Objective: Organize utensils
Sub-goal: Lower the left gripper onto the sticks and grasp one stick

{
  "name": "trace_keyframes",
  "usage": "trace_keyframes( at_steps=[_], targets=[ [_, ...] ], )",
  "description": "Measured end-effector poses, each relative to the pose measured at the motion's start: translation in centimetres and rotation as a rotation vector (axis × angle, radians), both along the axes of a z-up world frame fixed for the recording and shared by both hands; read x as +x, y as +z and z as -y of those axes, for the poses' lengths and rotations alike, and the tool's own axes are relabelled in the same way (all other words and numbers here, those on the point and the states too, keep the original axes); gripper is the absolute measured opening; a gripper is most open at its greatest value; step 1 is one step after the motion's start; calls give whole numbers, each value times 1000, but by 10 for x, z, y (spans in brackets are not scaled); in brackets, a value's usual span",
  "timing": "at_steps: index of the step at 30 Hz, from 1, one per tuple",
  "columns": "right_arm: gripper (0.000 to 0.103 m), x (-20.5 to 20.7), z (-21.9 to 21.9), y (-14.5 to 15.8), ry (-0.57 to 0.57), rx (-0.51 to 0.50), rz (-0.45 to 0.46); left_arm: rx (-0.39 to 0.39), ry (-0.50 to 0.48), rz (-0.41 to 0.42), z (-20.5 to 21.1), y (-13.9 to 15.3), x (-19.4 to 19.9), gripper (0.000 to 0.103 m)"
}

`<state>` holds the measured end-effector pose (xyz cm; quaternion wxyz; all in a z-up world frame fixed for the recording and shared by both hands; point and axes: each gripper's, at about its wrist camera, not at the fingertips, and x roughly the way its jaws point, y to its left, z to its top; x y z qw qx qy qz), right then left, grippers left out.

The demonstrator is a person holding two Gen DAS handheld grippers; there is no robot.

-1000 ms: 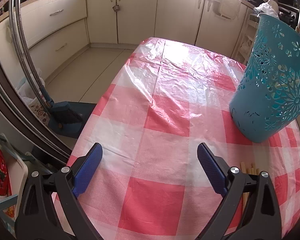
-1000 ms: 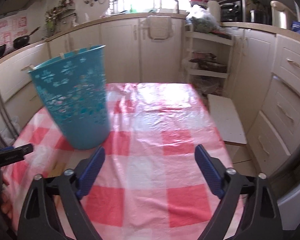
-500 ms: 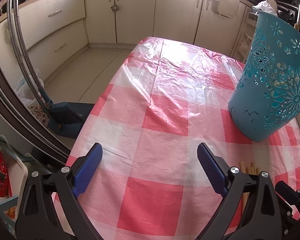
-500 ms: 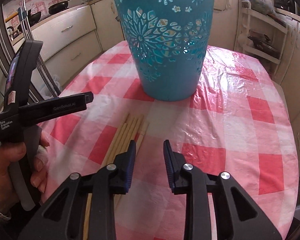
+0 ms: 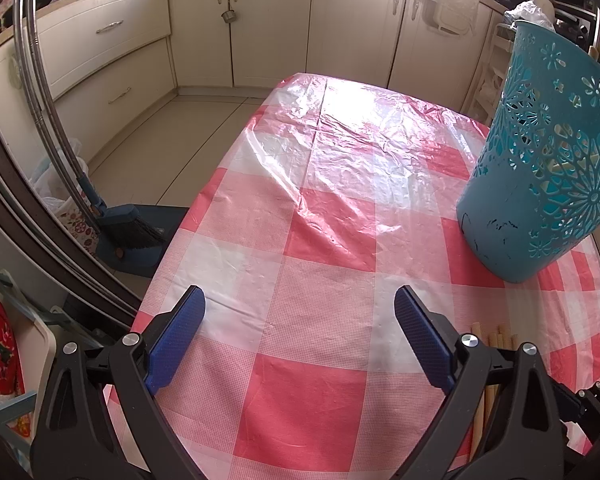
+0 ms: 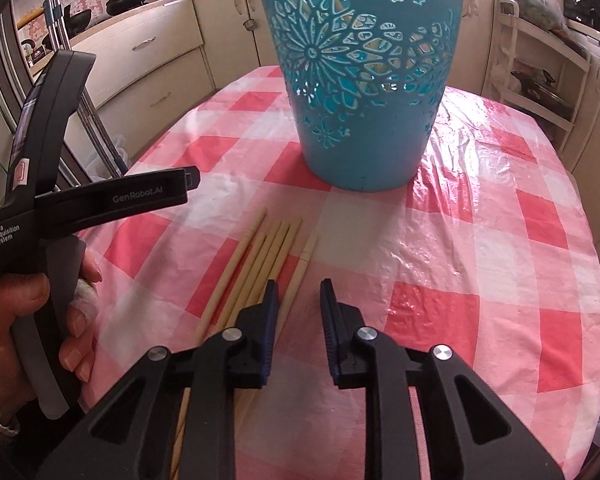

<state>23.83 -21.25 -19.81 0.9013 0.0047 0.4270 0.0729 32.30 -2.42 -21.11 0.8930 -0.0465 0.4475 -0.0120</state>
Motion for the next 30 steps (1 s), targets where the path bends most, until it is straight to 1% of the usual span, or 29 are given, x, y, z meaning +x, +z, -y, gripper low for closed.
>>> trace_keyframes(
  at_steps=[2, 4, 7, 8, 9, 11, 13, 15, 18, 20, 21, 22, 25, 28, 30],
  targets=[
    [13, 0, 2, 0, 3, -2, -7, 0, 0, 0, 0, 0, 0, 92],
    [10, 0, 4, 1, 11, -27, -16, 1, 0, 0, 0, 0, 0, 92],
    [9, 0, 11, 2, 23, -86, -21, 8, -7, 8, 1, 1, -2, 92],
    [9, 0, 16, 3, 16, -96, -23, 12, -17, 15, 4, 2, -3, 92],
    [9, 0, 23, 3, 7, -95, -25, 9, -47, 10, 7, 3, -6, 92],
    [9, 0, 36, 3, -20, -70, -22, -2, -122, 0, 18, 4, -15, 92],
    [7, -2, 46, 1, -34, -21, -8, 15, -189, 21, 33, 8, -28, 92],
    [7, -4, 47, 0, -39, -8, 8, 37, -243, 15, 47, 10, -37, 92],
    [7, -4, 46, -1, -32, -12, 19, 69, -280, -5, 62, 8, -44, 91],
    [7, -4, 50, -1, -31, 15, 19, 76, -272, -22, 63, 6, -45, 91],
    [7, -3, 52, -1, -32, 26, 18, 75, -264, -40, 63, 3, -44, 87],
    [7, -3, 53, -1, -31, 34, 18, 77, -257, -52, 61, 1, -43, 86],
    [7, -4, 57, -1, -30, 48, 17, 83, -244, -51, 58, 2, -43, 81],
    [7, -3, 59, -1, -33, 61, 17, 81, -255, -55, 58, 4, -42, 71],
    [8, -3, 59, -1, -32, 68, 17, 85, -282, -56, 63, 6, -40, 53]
  ],
)
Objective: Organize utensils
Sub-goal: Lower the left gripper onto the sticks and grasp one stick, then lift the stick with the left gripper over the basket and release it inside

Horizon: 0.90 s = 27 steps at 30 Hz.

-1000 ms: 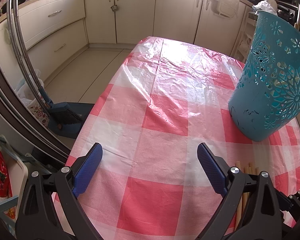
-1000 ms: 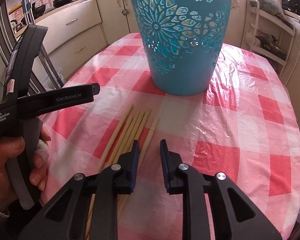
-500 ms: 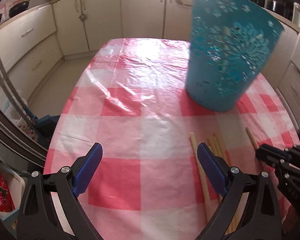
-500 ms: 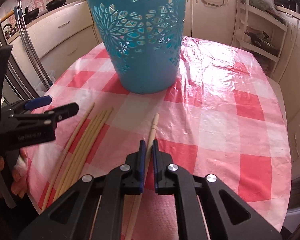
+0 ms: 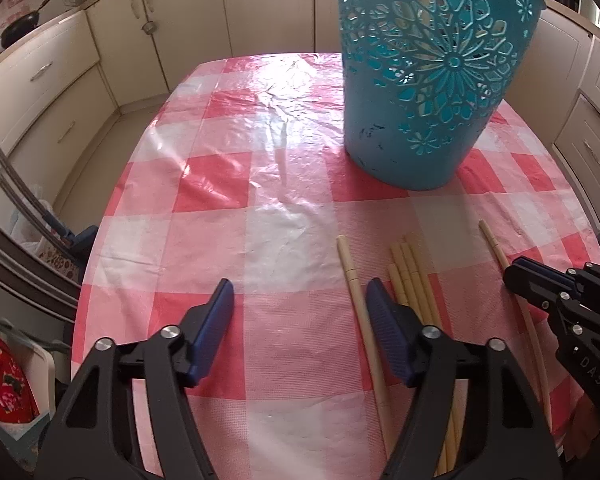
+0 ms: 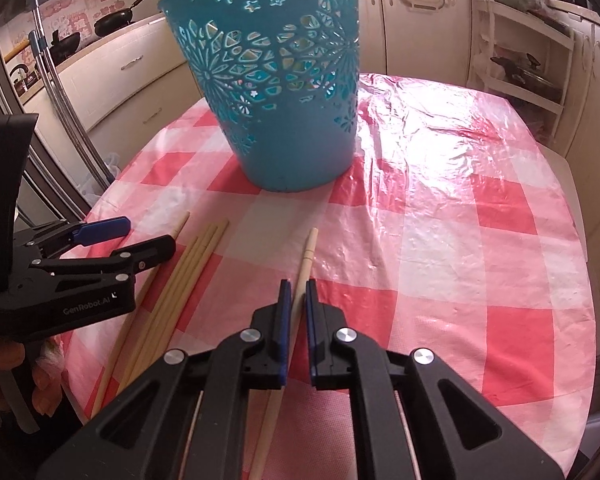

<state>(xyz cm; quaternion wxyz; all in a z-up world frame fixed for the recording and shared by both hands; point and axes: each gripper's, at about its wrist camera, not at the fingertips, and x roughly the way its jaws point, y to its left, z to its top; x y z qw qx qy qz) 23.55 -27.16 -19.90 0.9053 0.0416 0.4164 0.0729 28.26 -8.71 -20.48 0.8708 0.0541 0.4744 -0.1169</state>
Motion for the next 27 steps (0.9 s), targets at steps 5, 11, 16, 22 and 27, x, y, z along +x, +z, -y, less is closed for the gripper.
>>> trace_keyframes(
  at_steps=[5, 11, 16, 22, 27],
  targets=[
    [8, 0, 1, 0, -4, 14, 1, 6, -121, -28, 27, 4, -1, 6],
    [8, 1, 4, 0, -6, 27, 3, -84, -183, -153, 23, 21, 0, 5],
    [9, 1, 3, 0, -5, 29, 3, -245, -251, -118, 5, 105, -6, 5],
    [18, 1, -2, 0, 11, 16, 9, -377, -243, 148, 6, 212, 17, 5],
    [21, 1, -5, -1, 18, 12, 12, -484, -113, 340, 17, 245, 55, 5]
  ],
)
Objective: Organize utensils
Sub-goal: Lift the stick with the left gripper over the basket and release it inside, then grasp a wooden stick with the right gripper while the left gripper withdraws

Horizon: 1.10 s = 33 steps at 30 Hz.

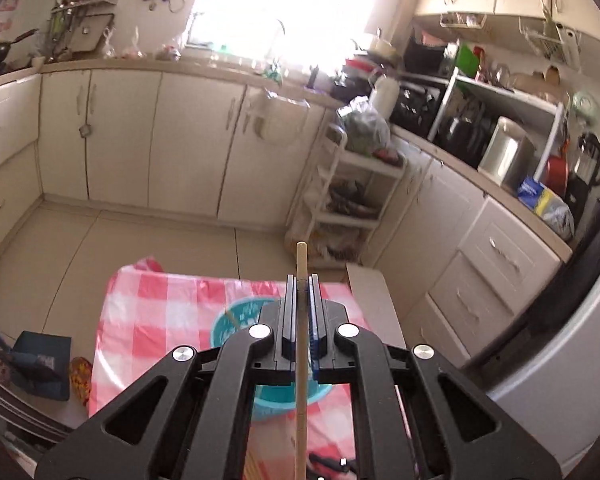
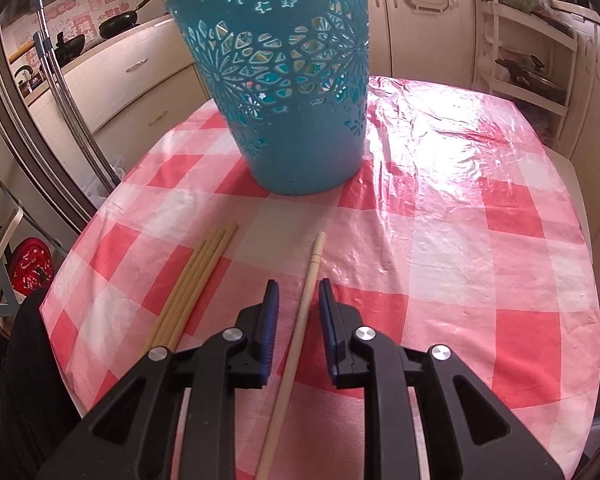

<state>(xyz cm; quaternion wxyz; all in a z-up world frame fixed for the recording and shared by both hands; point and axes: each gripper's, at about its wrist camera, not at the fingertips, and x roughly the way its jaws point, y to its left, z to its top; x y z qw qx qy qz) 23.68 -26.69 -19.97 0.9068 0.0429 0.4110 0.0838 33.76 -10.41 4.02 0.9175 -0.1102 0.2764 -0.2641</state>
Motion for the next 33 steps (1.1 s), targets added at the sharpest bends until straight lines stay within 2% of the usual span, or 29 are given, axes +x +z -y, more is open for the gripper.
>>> trace_keyframes(
  at_steps=[3, 6, 10, 16, 24, 25, 26, 27, 29, 33],
  targets=[
    [22, 0, 0, 0, 3, 9, -1, -30, 109, 59, 10, 2, 22, 5],
    [25, 0, -2, 0, 10, 3, 0, -17, 199, 108, 20, -6, 40, 5],
    [34, 1, -10, 0, 29, -33, 5, 4, 265, 107, 33, -29, 66, 5],
    [39, 0, -18, -1, 45, -82, 8, 28, 302, 89, 39, -62, 82, 5],
    [40, 1, -19, -1, 44, -87, 8, 98, 263, 40, 33, -86, 70, 7],
    [40, 1, -19, -1, 44, -86, 10, 108, 256, 34, 31, -87, 68, 11],
    [40, 1, -19, -1, 44, -86, 10, 120, 254, 30, 27, -88, 63, 20],
    [40, 1, -19, -1, 44, -83, 10, 132, 260, 33, 24, -89, 58, 36],
    [40, 0, -17, -1, 43, -70, 10, 150, 301, 55, 12, -87, 42, 58],
    [39, -2, -9, -1, 27, -35, 4, 151, 402, 96, -31, -85, 6, 79]
  ],
)
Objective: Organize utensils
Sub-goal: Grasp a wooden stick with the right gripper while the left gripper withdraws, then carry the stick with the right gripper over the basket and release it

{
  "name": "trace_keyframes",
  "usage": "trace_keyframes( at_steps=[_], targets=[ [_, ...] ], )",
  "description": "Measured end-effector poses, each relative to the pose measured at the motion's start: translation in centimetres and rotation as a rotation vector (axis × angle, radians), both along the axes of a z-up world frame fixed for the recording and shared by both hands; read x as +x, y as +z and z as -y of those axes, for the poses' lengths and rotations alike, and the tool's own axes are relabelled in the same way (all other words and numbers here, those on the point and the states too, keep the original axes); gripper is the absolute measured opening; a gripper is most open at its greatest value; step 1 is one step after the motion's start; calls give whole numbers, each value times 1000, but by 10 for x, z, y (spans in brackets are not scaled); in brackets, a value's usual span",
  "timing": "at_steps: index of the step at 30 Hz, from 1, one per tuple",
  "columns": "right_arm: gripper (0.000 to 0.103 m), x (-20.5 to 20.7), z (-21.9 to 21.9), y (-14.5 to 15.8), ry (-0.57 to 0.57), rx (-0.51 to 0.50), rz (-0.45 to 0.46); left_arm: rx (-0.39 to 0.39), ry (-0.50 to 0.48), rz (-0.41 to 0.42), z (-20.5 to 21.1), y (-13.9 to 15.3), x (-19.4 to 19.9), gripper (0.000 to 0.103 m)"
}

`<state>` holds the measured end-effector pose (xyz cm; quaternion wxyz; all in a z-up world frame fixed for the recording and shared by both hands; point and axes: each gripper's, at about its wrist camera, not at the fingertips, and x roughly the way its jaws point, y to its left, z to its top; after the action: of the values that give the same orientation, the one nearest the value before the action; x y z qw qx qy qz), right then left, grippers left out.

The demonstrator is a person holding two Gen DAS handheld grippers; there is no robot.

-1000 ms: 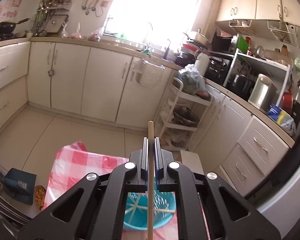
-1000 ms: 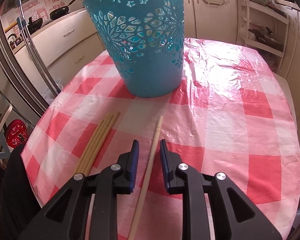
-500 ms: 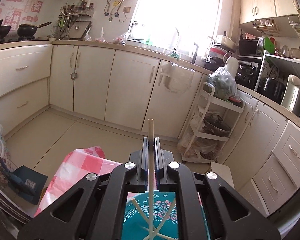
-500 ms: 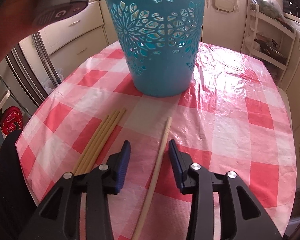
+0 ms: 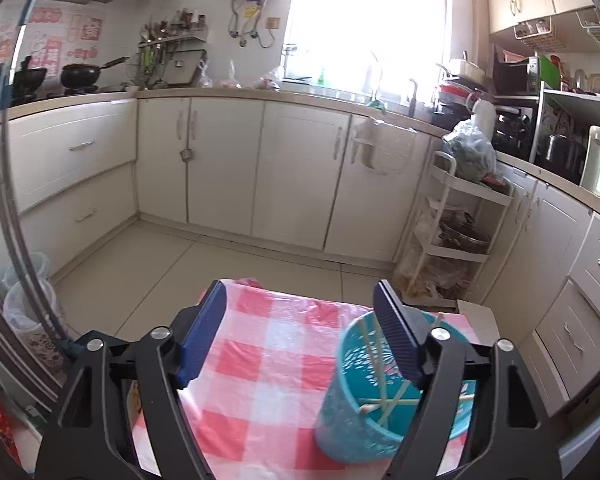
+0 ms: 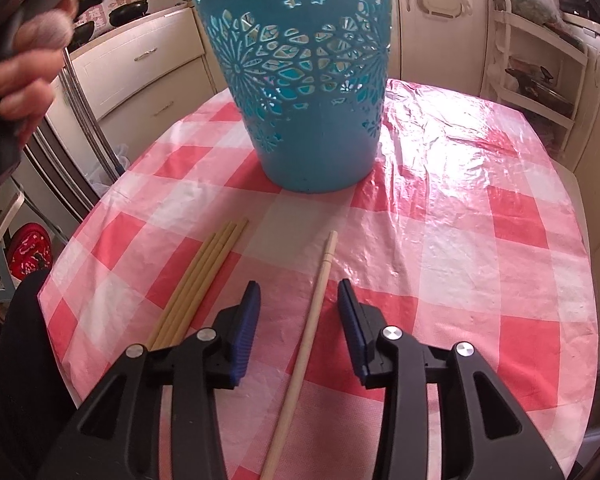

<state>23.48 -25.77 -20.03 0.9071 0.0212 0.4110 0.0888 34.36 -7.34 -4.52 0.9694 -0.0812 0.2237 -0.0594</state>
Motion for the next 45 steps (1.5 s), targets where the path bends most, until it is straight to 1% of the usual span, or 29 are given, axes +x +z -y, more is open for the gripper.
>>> trace_keyframes(
  at_steps=[2, 3, 4, 6, 8, 9, 11, 13, 16, 17, 21, 24, 26, 31, 35, 38, 42, 45],
  targets=[
    [32, -2, -3, 0, -5, -41, 7, 12, 55, -6, -23, -11, -15, 85],
    [30, -3, -6, 0, -7, -74, 12, 20, 75, -21, -33, -18, -19, 88],
    [27, -3, -10, -1, -8, -118, 19, 32, 95, -48, -41, -30, -21, 89],
    [21, -5, -14, -1, 2, -150, 30, 53, 124, -153, -57, -64, -20, 89],
    [10, -6, -14, -1, 1, -148, 27, 46, 133, -266, -66, -97, -14, 89],
    [8, -6, -12, -1, -5, -133, 18, 47, 133, -306, -69, -109, -11, 89],
    [6, -5, 0, 0, -31, -54, -6, 59, 118, -359, -67, -128, -7, 89],
    [6, -6, 13, 1, -57, 31, -24, 85, 101, -378, -62, -141, -5, 89],
    [6, -13, 30, 11, -84, 141, -6, 119, 67, -412, -51, -160, -7, 89],
    [6, -17, 34, 15, -86, 177, 5, 117, 52, -452, -51, -165, -5, 89],
    [6, -29, 41, 36, -78, 273, 59, 94, 38, -478, -54, -170, -3, 89],
    [6, -35, 46, 62, -67, 349, 119, 102, 24, -487, -49, -170, -1, 93],
    [6, -36, 45, 87, -57, 384, 172, 120, 19, -494, -45, -170, 1, 94],
    [6, -19, 39, 154, -16, 436, 315, 144, 10, -502, -39, -169, 5, 95],
    [6, 14, 23, 205, -16, 415, 439, 145, 11, -503, -39, -169, 5, 95],
    [6, 39, 12, 227, -49, 377, 527, 150, 11, -504, -38, -169, 5, 95],
    [6, 70, 6, 229, -157, 308, 600, 156, 12, -504, -37, -169, 5, 95],
    [6, 91, 4, 218, -227, 237, 619, 155, 11, -503, -37, -169, 6, 95]
  ],
)
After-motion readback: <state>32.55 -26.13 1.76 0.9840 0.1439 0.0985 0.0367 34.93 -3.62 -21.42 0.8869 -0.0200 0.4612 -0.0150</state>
